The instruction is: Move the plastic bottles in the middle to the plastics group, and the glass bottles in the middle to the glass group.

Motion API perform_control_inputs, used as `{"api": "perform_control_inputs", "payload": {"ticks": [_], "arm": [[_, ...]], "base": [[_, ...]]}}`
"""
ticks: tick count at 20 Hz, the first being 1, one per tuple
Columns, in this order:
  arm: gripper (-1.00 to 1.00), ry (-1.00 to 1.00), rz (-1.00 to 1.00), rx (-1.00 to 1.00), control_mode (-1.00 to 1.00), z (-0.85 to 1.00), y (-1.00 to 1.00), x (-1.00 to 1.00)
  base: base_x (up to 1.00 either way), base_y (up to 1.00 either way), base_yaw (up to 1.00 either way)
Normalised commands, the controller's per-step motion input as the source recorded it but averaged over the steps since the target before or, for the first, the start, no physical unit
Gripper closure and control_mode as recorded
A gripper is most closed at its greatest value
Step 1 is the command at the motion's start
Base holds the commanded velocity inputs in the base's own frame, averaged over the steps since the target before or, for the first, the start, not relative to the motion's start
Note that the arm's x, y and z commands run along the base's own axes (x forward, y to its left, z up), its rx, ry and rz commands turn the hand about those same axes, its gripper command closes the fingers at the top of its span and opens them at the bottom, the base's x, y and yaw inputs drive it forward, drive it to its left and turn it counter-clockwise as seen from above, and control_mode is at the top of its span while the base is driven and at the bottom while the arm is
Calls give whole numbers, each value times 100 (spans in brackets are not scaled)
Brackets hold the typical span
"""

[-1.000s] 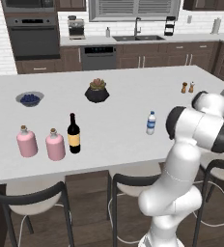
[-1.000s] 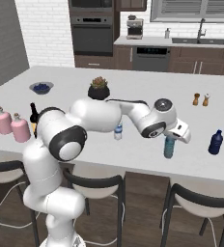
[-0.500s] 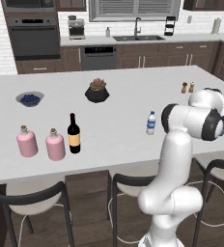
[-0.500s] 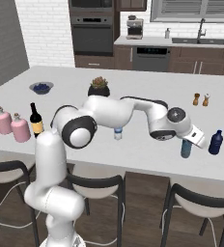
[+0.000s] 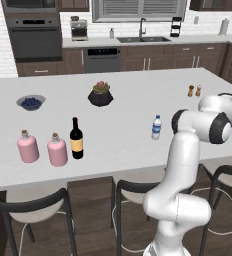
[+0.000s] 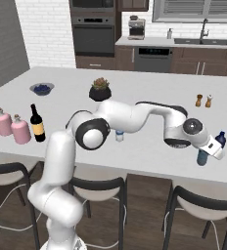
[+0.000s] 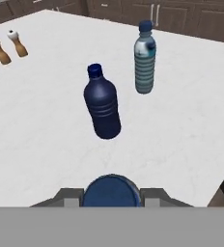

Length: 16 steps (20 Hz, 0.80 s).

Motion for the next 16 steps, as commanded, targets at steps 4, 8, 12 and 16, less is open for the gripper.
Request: {"api": "perform_control_inputs", "payload": {"ticks": [4,8,12,16], "arm": [[100,5,0,0,-100,21,1,0],[100,8,0,-1,-100,4,12,15],[100,5,0,-1,-100,5,7,21],[100,0,0,3,-100,0,0,9]], "base": [[0,0,0],[0,0,0],[0,0,0],[0,0,0]]}}
